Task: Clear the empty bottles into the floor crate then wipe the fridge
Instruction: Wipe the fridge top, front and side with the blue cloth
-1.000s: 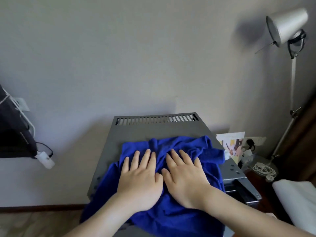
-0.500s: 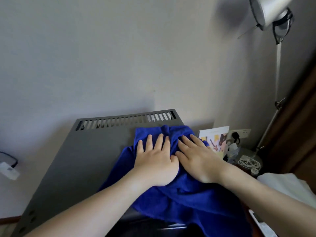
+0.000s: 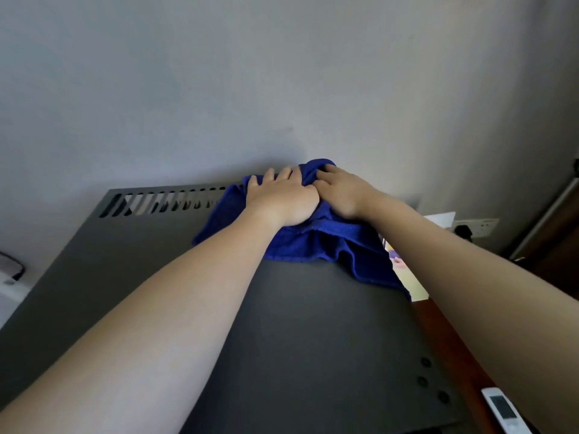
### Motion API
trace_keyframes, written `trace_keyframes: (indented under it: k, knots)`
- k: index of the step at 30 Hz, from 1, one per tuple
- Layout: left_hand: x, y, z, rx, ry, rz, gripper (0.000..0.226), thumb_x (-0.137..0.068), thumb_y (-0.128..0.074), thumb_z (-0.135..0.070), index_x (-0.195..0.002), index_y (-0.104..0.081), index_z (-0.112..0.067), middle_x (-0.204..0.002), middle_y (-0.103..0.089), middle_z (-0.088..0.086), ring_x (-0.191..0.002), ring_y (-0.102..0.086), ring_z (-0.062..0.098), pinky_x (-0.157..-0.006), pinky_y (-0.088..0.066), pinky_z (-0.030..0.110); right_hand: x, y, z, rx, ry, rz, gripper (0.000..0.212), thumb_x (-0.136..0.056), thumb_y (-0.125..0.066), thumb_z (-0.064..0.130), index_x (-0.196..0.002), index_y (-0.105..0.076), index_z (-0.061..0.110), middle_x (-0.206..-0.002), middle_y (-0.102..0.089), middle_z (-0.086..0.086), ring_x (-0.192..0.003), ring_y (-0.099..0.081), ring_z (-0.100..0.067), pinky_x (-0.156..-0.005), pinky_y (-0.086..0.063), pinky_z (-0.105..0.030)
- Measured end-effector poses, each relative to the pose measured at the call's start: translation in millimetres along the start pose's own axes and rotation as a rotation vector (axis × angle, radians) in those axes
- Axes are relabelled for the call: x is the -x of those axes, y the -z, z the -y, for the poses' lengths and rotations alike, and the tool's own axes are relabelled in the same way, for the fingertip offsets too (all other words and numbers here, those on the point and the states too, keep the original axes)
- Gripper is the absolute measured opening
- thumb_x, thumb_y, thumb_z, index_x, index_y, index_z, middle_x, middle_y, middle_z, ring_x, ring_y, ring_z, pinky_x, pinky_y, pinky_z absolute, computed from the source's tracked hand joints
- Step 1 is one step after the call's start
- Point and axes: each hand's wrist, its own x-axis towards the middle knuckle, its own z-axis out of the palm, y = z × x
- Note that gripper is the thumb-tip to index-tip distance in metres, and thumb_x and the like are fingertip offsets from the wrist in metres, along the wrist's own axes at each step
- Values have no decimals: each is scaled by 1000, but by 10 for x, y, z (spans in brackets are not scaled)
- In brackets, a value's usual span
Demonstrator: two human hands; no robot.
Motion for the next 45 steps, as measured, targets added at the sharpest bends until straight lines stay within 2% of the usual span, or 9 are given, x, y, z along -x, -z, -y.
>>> trace_keyframes:
  k: [6, 12, 19, 23, 25, 27, 30, 35, 45]
  knots:
    - [305, -11, -20, -32, 4, 18, 65, -101, -17, -40, -160, 1, -18, -168, 5, -4, -154, 5, 23, -123, 4, 49, 312, -37, 67, 146, 40, -62, 39, -89, -21, 50, -78, -45, 21, -104, -46, -6, -106, -48, -29, -100, -39, -48]
    - [1068, -123, -80, -59, -30, 29, 71, -100, -17, -50, -159, 3, -19, -168, 8, -2, -154, 9, 23, -122, 6, 50, 1189, -175, 120, 101, -3, -92, 24, -102, -33, 37, -100, -39, 14, -124, -45, -13, -108, -51, -36, -85, -33, -36]
    - [2225, -309, -157, -47, -133, -6, 75, -97, -19, -59, -160, 1, -21, -168, 5, -5, -154, 8, 23, -122, 7, 50, 2402, -325, 227, 188, -97, -135, 57, -101, -33, 48, -132, -42, 1, -134, -47, -20, -119, -49, -37, -95, -38, -44]
    - [2747, -438, -121, -88, -234, -119, 69, -100, -23, -54, -159, -10, -22, -168, -8, -5, -153, -5, 25, -123, -1, 49, 2985, -460, 288, 323, -161, -238, 56, -101, -30, 48, -137, -37, 6, -128, -47, -23, -111, -51, -41, -81, -40, -46]
    - [2900, -458, -57, -134, -278, -231, 58, -101, -30, -49, -153, -33, -25, -158, -34, -5, -143, -29, 26, -115, -21, 44, 3187, -526, 333, 335, -192, -332, 54, -100, -31, 51, -130, -42, 8, -126, -46, -25, -106, -54, -44, -80, -44, -46]
    - [3030, -470, -7, -187, -335, -421, 41, -98, -46, -47, -125, -64, -22, -124, -62, -2, -109, -54, 29, -86, -42, 40, 3301, -570, 376, 394, -217, -452, 51, -100, -31, 54, -121, -49, 10, -119, -51, -23, -100, -58, -44, -75, -47, -45]
    - [3208, -452, 2, -274, -434, -583, 32, -87, -70, -45, -83, -69, -13, -81, -64, 3, -69, -62, 29, -49, -33, 30, 3429, -537, 451, 593, -179, -576, 52, -99, -34, 55, -111, -57, 10, -103, -62, -18, -87, -64, -39, -57, -41, -36]
    - [3403, -92, 58, -193, -367, -640, 33, -103, -38, -49, -90, -46, -20, -99, -68, 4, -92, -65, 32, -62, -31, 34, 3640, -353, 604, 519, 97, -801, 52, -95, -42, 56, -79, -53, 8, -69, -60, -15, -52, -60, -38, -45, -35, -28]
    - [4127, 295, 954, -303, -417, -951, 64, -82, -38, -73, -70, -51, -11, -52, -58, 6, -46, -58, 34, -48, -30, 28, 3934, -606, 1313, 449, 360, -1015, 53, -94, -44, 59, -82, -62, 12, -71, -59, -7, -58, -60, -32, -48, -24, -24]
